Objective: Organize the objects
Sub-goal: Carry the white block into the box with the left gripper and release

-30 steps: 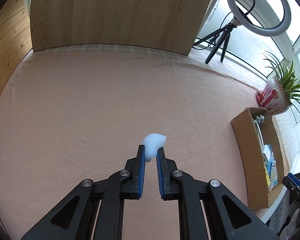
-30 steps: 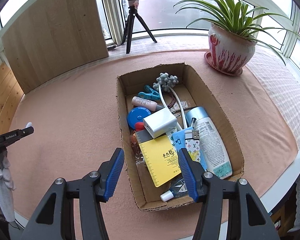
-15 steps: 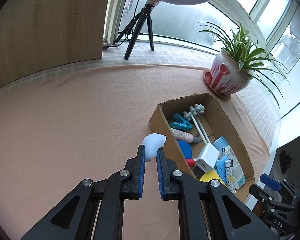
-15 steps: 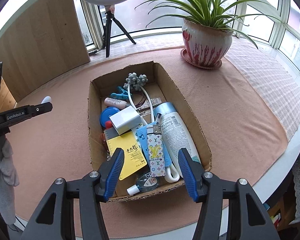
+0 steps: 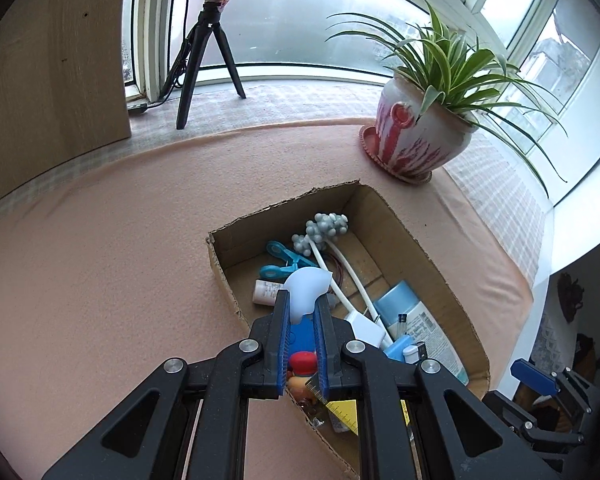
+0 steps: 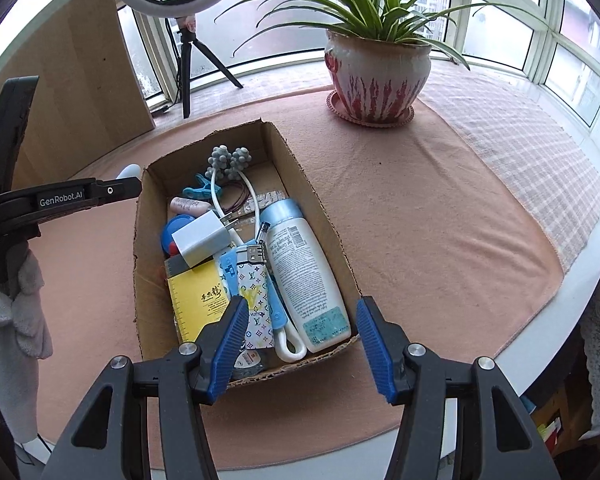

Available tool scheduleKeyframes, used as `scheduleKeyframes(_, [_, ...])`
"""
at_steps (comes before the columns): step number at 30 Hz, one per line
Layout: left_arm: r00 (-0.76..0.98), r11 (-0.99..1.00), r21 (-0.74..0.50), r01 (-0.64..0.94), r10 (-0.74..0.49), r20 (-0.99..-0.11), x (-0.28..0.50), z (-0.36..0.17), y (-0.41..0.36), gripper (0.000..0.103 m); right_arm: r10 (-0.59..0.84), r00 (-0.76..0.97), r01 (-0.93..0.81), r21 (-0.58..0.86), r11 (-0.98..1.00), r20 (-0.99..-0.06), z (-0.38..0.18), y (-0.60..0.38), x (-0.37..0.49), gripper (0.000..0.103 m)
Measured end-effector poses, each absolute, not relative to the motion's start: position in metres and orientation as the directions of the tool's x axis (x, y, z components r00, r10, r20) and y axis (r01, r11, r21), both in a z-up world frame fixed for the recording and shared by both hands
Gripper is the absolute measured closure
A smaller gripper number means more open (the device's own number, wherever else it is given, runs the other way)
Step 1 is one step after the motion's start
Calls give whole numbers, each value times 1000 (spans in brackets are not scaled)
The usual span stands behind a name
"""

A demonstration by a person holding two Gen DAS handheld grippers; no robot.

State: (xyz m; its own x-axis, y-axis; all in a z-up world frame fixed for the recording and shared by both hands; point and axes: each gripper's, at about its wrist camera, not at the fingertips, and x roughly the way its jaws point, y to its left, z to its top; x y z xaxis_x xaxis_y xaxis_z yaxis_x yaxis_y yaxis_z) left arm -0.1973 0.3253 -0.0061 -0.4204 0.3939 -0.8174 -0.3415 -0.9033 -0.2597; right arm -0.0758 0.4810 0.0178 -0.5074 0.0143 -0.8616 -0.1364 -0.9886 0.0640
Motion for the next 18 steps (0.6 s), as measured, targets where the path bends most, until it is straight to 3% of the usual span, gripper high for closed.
scheduleKeyframes(4, [-427,-903,-243,-353,387,-817,-200,-3,337,89,15,-507,-141,66,-988,-862,17,486,-76,51])
scheduleKeyframes(7, [-442,-902,-246,-354,393,-806,-203,1,342,54,16,-505,-144,66,-987,-863,16,489,-76,51])
scheduleKeyframes(8, [-443,-899,-250,-359,400,-802,-203,3,343,36,15,-504,-144,67,-987,-863,16,490,-76,51])
scheduleKeyframes(9, [-450,-898,-248,-363,402,-797,-202,5,343,25,13,-504,-144,69,-987,-864,16,490,-76,51])
scheduleKeyframes(18, [-471,-928,-209,-309,340,-814,-203,4,317,24,17,-500,-156,71,-985,-866,15,493,-76,51])
